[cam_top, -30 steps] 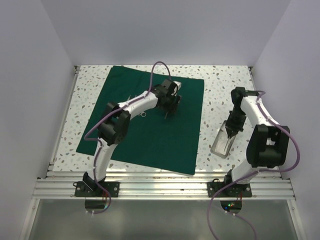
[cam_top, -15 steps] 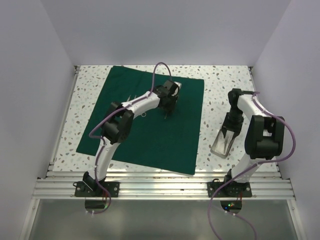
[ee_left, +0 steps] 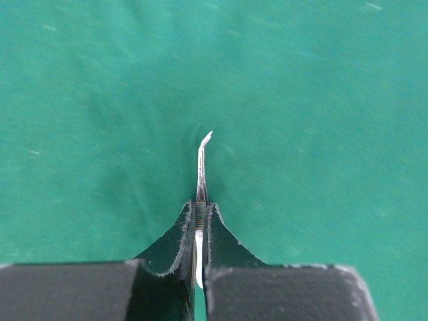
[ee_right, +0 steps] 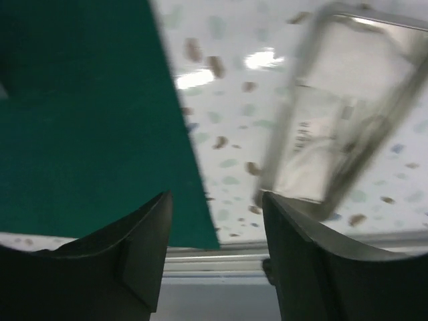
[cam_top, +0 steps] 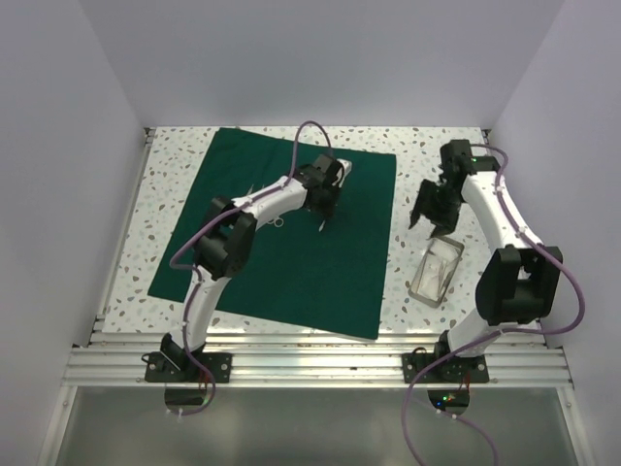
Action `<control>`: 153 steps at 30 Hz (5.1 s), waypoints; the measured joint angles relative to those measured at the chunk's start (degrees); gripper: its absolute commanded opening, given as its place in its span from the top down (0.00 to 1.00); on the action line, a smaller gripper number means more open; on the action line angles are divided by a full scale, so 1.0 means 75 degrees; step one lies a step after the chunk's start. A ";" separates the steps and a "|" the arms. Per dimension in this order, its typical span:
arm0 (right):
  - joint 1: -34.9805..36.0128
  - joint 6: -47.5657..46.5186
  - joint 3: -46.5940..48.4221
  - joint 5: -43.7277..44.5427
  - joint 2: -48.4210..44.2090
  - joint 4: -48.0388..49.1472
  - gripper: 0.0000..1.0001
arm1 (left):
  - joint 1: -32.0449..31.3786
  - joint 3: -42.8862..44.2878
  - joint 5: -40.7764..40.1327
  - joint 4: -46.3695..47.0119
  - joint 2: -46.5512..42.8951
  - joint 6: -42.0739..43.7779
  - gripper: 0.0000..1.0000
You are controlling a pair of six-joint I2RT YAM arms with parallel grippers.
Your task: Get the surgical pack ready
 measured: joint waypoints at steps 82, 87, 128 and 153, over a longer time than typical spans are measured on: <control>-0.0303 -0.0347 -0.1545 0.1428 -0.0023 -0.0114 0.50 | 0.3206 -0.0085 -0.0807 -0.0510 -0.0519 0.1198 0.53; -0.0303 -0.0370 -0.1288 0.1154 -0.0029 -0.0137 0.50 | 0.3220 -0.0070 -0.0807 -0.0495 -0.0315 0.1361 0.60; 0.0828 0.0012 0.0702 0.0047 0.0557 -0.0227 0.50 | 0.3217 -0.0478 -0.0956 -0.0813 -0.0697 0.1032 1.00; 0.1696 0.0542 0.1183 -0.0918 0.1285 0.0157 0.50 | 0.3217 -0.2075 -0.0694 -0.0883 -0.1973 0.0638 0.63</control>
